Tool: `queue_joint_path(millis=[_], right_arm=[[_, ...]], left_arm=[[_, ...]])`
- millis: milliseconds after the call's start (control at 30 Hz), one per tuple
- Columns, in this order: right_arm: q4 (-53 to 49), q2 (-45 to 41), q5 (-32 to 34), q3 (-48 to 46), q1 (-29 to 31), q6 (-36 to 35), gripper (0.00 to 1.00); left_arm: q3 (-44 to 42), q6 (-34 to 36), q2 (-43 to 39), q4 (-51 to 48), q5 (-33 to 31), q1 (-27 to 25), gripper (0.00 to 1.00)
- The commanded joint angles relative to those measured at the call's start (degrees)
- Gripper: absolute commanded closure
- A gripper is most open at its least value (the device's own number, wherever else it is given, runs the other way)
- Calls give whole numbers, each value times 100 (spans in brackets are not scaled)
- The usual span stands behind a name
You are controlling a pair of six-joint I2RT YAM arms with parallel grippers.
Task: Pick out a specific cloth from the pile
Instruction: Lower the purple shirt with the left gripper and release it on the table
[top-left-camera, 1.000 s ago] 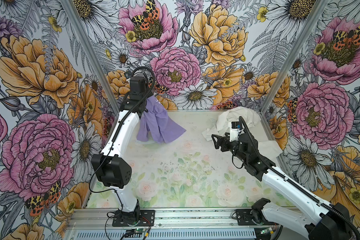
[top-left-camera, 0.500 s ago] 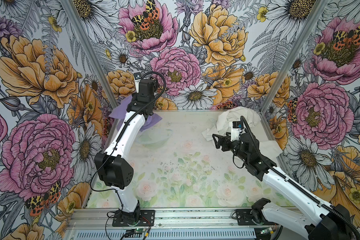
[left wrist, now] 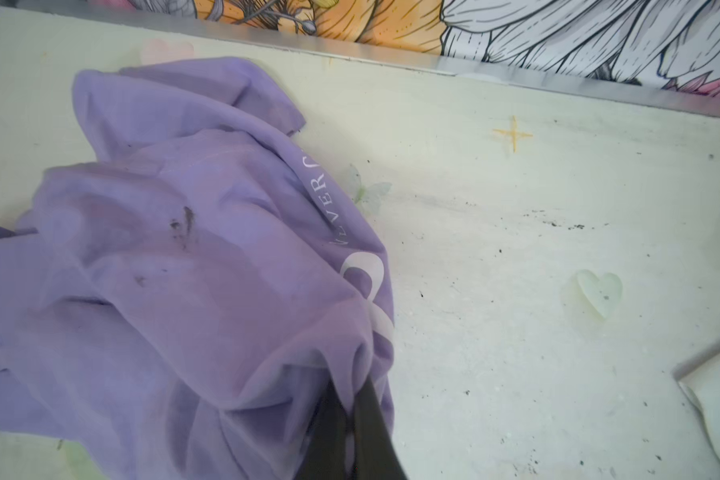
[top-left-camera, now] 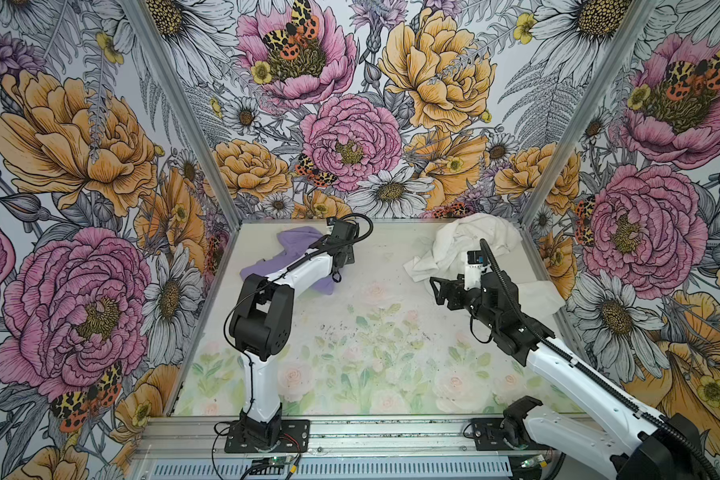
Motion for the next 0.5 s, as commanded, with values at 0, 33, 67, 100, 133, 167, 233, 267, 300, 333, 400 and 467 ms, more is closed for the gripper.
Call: queue_joint_path(millis=[0, 33, 67, 100, 133, 167, 233, 267, 300, 333, 400, 467], right_arm=[[-15, -70, -56, -17, -31, -22, 9], [-24, -58, -54, -17, -47, -24, 9], [-32, -54, -69, -25, -47, -24, 9], [-40, -57, -64, -26, -48, -20, 9], [-41, -60, -66, -34, -56, -15, 9], [-58, -61, -72, -35, -50, -15, 9], [-76, -78, -74, -52, -58, -14, 9], [-82, -82, -74, -68, -69, -15, 8], [-92, -87, -74, -78, -73, -13, 9], [-101, -95, -75, -87, -76, -15, 8], [-120, -105, -84, -96, -87, -19, 8], [-136, -105, -88, -94, -90, -4, 8]], left_arm=[[12, -243, 81, 379, 287, -85, 100], [12, -252, 137, 386, 293, -113, 100], [21, -258, 208, 383, 313, -152, 100], [22, -271, 274, 382, 342, -176, 100], [21, -294, 330, 383, 371, -191, 100], [12, -310, 392, 382, 408, -207, 100], [-12, -355, 496, 399, 448, -235, 100], [-39, -379, 542, 420, 468, -251, 100], [-57, -383, 586, 456, 500, -268, 100], [-71, -404, 624, 466, 522, -274, 100], [-85, -433, 709, 486, 580, -317, 100], [-94, -446, 774, 508, 599, -336, 100]])
